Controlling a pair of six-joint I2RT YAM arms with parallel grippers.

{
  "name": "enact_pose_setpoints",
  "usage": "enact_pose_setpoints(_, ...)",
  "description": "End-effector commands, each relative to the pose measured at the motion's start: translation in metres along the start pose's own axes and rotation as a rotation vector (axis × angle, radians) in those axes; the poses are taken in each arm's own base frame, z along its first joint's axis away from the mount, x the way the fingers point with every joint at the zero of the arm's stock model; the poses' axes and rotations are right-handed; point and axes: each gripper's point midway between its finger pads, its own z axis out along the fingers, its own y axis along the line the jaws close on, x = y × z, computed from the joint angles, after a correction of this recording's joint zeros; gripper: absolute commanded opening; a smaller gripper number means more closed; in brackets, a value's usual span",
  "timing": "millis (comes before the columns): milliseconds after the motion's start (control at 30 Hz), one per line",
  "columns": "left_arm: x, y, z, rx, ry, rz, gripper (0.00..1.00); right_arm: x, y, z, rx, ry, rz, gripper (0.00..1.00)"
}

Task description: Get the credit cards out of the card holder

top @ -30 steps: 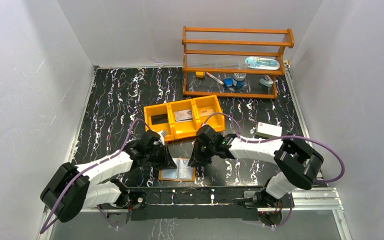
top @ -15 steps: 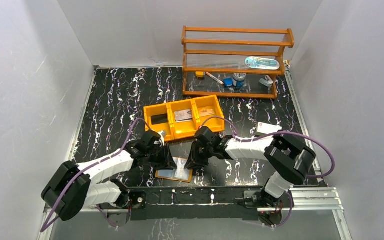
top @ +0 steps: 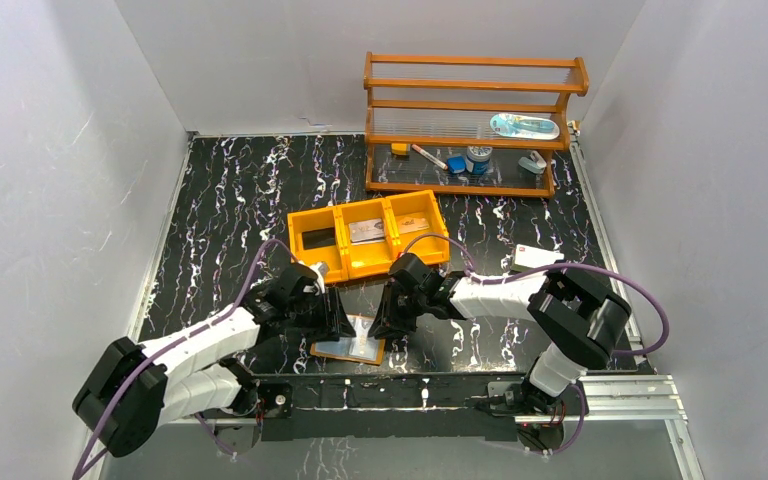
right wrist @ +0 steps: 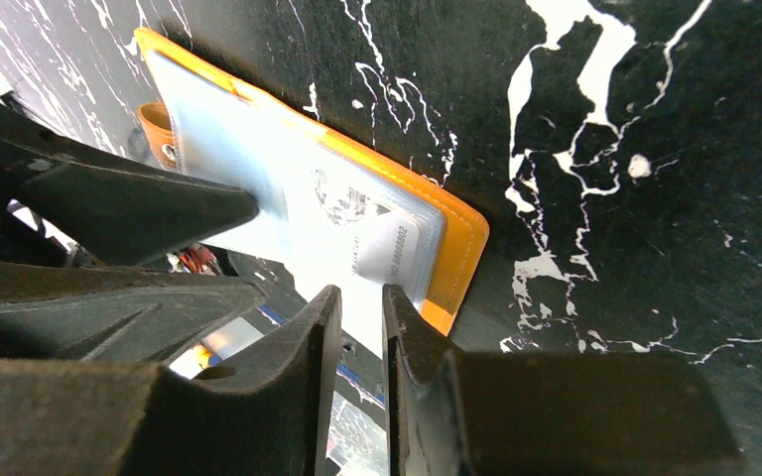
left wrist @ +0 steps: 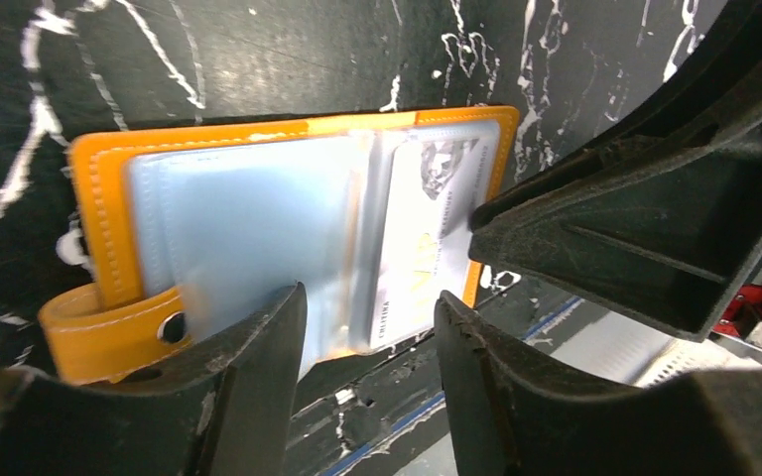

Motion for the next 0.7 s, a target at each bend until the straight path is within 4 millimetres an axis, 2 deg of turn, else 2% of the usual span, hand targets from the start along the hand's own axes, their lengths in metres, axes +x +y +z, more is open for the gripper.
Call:
enact_pose_setpoints(0, -0.005, 0.015, -0.015, -0.128, -0.018, 0.038, 0.51, 0.001, -0.029, 0.002, 0.111, -0.022, 0.008, 0.31)
enact_pose_setpoints(133, -0.011, 0.017, -0.021, -0.161, -0.037, 0.064, 0.54, 0.0, -0.029, 0.002, 0.112, -0.023, 0.005, 0.31)
enact_pose_setpoints(233, -0.003, 0.023, -0.015, -0.163, -0.009, 0.051, 0.54, 0.001, -0.026, 0.003, 0.102, -0.019, 0.002, 0.31)
enact_pose_setpoints(467, 0.027, 0.05, -0.001, -0.206, 0.088, -0.024, 0.44, 0.0, -0.021, -0.001, 0.089, -0.025, 0.013, 0.33)
enact_pose_setpoints(667, 0.036, 0.059, -0.002, -0.219, 0.087, -0.056, 0.38, -0.001, -0.02, -0.003, 0.096, -0.035, 0.031, 0.35)
